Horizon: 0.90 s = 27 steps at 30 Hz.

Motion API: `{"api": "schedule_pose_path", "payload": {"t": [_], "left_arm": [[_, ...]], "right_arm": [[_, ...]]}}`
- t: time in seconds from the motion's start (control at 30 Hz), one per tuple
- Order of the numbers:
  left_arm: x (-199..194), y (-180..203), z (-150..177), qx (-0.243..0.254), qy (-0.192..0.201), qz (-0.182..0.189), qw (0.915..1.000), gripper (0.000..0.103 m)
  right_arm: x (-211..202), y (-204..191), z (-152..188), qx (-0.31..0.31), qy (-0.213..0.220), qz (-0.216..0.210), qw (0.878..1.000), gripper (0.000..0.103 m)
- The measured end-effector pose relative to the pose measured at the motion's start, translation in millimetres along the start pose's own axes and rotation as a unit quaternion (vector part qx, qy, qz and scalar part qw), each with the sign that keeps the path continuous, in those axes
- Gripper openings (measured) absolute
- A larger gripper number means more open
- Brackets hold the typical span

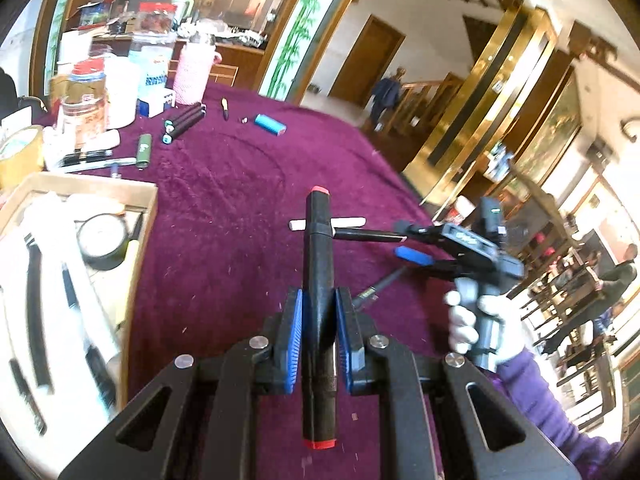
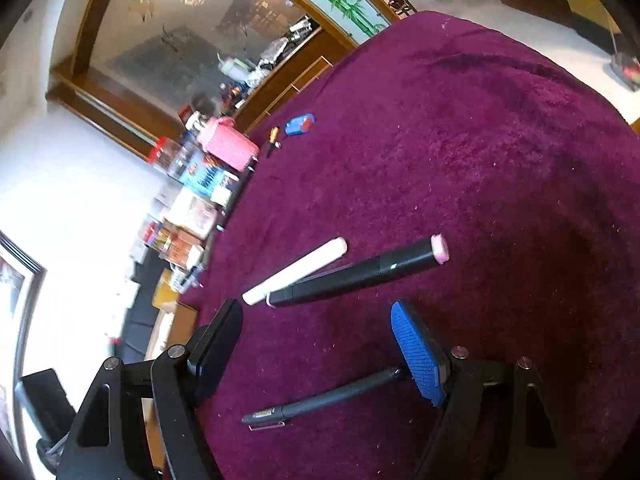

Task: Organize rigid objects
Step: 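Carry the red-capped marker to the tray with the left tool while the right tool grasps the white marker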

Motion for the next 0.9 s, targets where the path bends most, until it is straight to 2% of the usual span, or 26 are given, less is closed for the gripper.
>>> {"api": "schedule_pose_path", "payload": {"t": [0.1, 0.2, 0.33, 0.37, 0.43, 0.47, 0.57, 0.6, 0.67, 0.8, 0.83, 0.87, 0.9], "left_arm": [[-26, -12, 3, -0.01, 0.013, 0.008, 0.9998, 0.016], [-45, -30, 7, -0.031, 0.023, 0.012, 0.9992, 0.016], [-70, -49, 11, -0.039, 0.048, 0.006, 0.9981, 0.016], [-78, -54, 11, -0.038, 0.057, -0.001, 0.9977, 0.016], [-88, -62, 13, -0.034, 0.069, -0.012, 0.997, 0.016], [-93, -68, 13, -0.035, 0.074, -0.018, 0.9965, 0.016], [-102, -87, 15, -0.044, 0.079, -0.028, 0.9955, 0.016], [-104, -96, 16, -0.05, 0.079, -0.034, 0.995, 0.016], [-105, -107, 16, -0.058, 0.078, -0.04, 0.9944, 0.016], [-107, -127, 19, -0.074, 0.078, -0.047, 0.9931, 0.016], [-107, -130, 20, -0.074, 0.078, -0.051, 0.9929, 0.016], [-107, -132, 20, -0.074, 0.078, -0.054, 0.9928, 0.016], [-107, -136, 21, -0.076, 0.077, -0.056, 0.9925, 0.016]], "right_arm": [[-5, -13, 3, 0.005, 0.007, 0.0, 1.0, 0.08], [-5, -35, -3, -0.016, 0.015, 0.018, 1.0, 0.08], [17, -52, -24, -0.028, 0.002, 0.061, 0.998, 0.08], [30, -52, -31, -0.028, -0.013, 0.086, 0.996, 0.08], [49, -51, -37, -0.022, -0.033, 0.123, 0.992, 0.08], [66, -49, -39, -0.016, -0.059, 0.154, 0.986, 0.08], [98, -52, -37, -0.009, -0.094, 0.184, 0.978, 0.081], [106, -62, -37, -0.032, -0.088, 0.205, 0.974, 0.08], [127, -75, -33, -0.043, -0.106, 0.199, 0.973, 0.078], [163, -105, -20, -0.119, -0.1, 0.268, 0.951, 0.077], [166, -108, -16, -0.131, -0.097, 0.28, 0.946, 0.067], [169, -112, -13, -0.151, -0.092, 0.303, 0.936, 0.05], [173, -116, -10, -0.174, -0.086, 0.33, 0.924, 0.043]]}}
Point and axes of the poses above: each gripper's, at about its wrist camera, not at the fingertips, and x roughly the way its jaws point, y to its right, z to its underside, the point moved 1 cm from there along x, roughly the way its jaws point, and after that the axes turned 7 degrees about y, right-handed, at the moved point
